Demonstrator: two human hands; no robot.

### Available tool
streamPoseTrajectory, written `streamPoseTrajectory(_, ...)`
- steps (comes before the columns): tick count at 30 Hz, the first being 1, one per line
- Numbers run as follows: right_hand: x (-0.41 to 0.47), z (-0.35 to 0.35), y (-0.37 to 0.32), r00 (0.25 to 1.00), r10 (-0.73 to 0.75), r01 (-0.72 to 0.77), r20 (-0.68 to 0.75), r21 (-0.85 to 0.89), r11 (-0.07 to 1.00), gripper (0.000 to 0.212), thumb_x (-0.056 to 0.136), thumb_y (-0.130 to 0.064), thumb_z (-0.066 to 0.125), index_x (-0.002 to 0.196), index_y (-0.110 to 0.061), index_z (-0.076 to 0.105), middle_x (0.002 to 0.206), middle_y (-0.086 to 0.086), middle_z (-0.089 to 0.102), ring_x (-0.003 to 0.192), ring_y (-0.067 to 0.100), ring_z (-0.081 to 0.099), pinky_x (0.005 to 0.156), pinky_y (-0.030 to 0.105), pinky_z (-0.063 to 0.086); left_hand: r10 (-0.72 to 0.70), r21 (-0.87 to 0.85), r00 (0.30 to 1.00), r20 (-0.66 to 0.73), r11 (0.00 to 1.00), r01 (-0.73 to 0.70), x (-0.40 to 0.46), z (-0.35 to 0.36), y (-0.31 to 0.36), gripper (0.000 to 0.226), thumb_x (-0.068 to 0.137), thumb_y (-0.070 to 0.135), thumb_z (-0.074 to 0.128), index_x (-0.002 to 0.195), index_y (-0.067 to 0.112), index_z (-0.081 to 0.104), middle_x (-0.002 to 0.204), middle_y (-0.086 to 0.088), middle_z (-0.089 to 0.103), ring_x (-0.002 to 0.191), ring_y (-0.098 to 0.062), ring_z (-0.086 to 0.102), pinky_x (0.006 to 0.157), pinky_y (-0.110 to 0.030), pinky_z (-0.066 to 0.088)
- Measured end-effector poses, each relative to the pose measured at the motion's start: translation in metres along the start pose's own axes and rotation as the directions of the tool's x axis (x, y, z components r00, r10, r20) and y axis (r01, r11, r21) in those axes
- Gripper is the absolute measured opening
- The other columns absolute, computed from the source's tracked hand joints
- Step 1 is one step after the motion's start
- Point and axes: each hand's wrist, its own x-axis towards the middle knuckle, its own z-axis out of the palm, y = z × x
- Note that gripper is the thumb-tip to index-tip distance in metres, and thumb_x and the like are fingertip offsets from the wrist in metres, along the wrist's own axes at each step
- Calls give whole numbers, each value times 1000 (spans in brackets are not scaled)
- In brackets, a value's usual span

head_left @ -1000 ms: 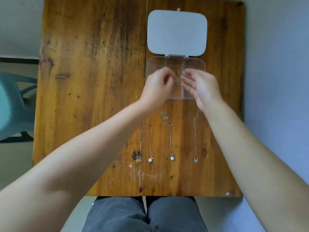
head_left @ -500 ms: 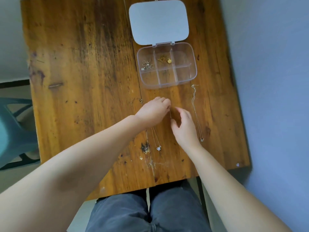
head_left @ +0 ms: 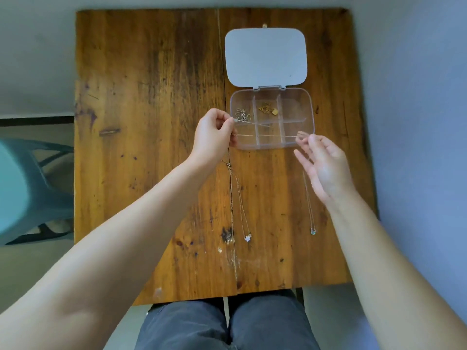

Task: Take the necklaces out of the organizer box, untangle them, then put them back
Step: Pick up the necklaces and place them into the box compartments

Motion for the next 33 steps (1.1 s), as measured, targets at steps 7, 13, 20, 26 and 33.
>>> streamPoseTrajectory(7, 44, 60, -16, 989, 17, 25, 147, -282, 959, 19, 97, -12, 47, 84, -15, 60, 99, 6, 69, 98, 17, 68, 92, 37, 54, -56, 60, 997, -57, 996, 59, 9, 19, 3, 11, 91, 9, 52, 87, 7, 61, 77, -7, 67, 68, -19, 69, 73, -40, 60)
streamPoseTrajectory(13, 58, 75, -12, 962, -14, 211, 273, -709, 673, 18, 94, -14, 51, 102, -12, 67, 103, 8, 70, 89, 22, 67, 82, 40, 57, -21, 202, 999, -47, 979, 30, 13, 20, -3, 17, 91, 11, 51, 90, 8, 67, 83, -10, 71, 73, -20, 70, 75, -40, 59)
streamPoseTrajectory(20, 33, -13, -5, 998, -32, 64, 63, -608, 792, 20, 97, -10, 45, 107, -15, 61, 103, 3, 68, 78, 2, 67, 60, 15, 55, 305, 394, 940, 154, 853, -341, -13, 49, 1, 14, 92, 13, 51, 93, 11, 65, 82, 4, 64, 73, -10, 58, 62, -16, 43)
streamPoseTrajectory(26, -42, -83, 82, 989, 126, -125, -77, -887, 444, 27, 91, -32, 56, 113, -15, 55, 110, 5, 58, 86, 17, 58, 65, 28, 46, 147, 597, 623, 768, 187, -780, -24, 134, -29, 44, 92, 10, 46, 136, 12, 40, 131, -12, 46, 117, -29, 44, 86, -40, 45)
streamPoseTrajectory(33, -64, -68, 116, 986, -142, -18, -92, -891, 453, 21, 89, -29, 61, 103, -13, 58, 104, 6, 56, 91, 18, 53, 65, 24, 40, 147, 361, 331, 932, -326, -874, -3, 145, -37, 26, 84, 0, 51, 110, 2, 53, 113, -15, 57, 103, -31, 52, 77, -37, 44)
